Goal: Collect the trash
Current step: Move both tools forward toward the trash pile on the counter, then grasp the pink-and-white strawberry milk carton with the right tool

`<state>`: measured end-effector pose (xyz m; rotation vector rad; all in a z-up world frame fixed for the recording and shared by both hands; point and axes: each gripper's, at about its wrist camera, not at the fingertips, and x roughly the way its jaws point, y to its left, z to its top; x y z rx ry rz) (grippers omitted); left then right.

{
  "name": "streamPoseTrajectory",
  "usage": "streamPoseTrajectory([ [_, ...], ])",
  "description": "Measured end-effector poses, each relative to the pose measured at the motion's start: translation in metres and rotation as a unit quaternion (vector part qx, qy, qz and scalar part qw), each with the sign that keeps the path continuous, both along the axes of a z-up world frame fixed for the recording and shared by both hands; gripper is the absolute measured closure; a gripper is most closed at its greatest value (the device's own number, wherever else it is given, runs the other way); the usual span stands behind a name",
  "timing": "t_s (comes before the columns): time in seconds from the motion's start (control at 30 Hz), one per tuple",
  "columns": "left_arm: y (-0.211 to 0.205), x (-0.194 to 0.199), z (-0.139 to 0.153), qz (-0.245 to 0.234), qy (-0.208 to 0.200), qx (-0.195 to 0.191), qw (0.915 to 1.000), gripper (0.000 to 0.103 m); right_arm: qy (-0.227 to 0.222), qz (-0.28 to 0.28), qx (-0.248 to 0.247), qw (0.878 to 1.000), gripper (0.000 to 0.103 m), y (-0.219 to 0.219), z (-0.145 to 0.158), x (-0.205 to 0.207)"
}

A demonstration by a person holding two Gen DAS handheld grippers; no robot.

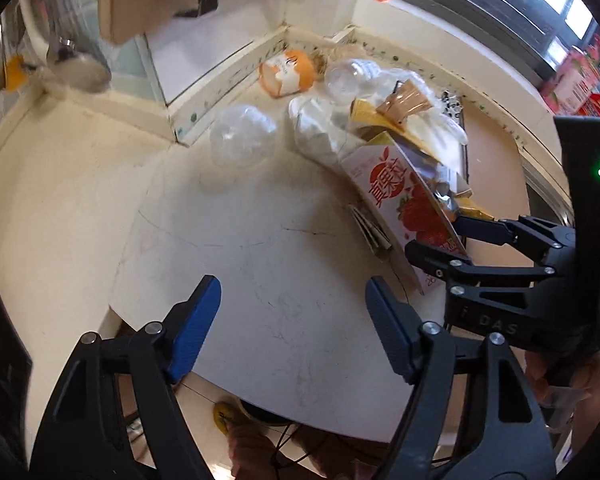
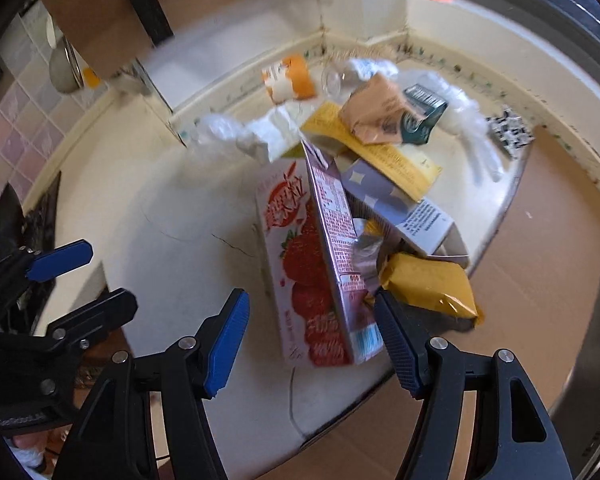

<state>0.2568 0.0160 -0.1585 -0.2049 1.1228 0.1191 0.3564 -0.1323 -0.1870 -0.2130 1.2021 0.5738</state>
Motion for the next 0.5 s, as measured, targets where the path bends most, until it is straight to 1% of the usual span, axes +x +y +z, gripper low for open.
streamPoseTrajectory([
  [0.13,0.004,0.001,-0.007,0.017,0.007,-0.006,0.9998,0.03,0.006,0.013,-0.015,1.0,0.035,0.008,-0.016,0.009],
  [0.27,0.008,0.005,-0.012,0.03,0.015,-0.014,0.9993,0.03,0.03,0.015,-0.031,0.999,0.034,0.015,-0.035,0.019],
  [0.4,0.009,0.006,-0.011,0.031,0.014,-0.013,0.9993,0.03,0.047,0.012,-0.012,0.999,0.034,0.015,-0.043,0.025],
  [0.5,0.009,0.009,-0.01,0.029,0.013,-0.012,0.9994,0.03,0.065,0.012,0.019,0.998,0.035,0.012,-0.042,0.027],
])
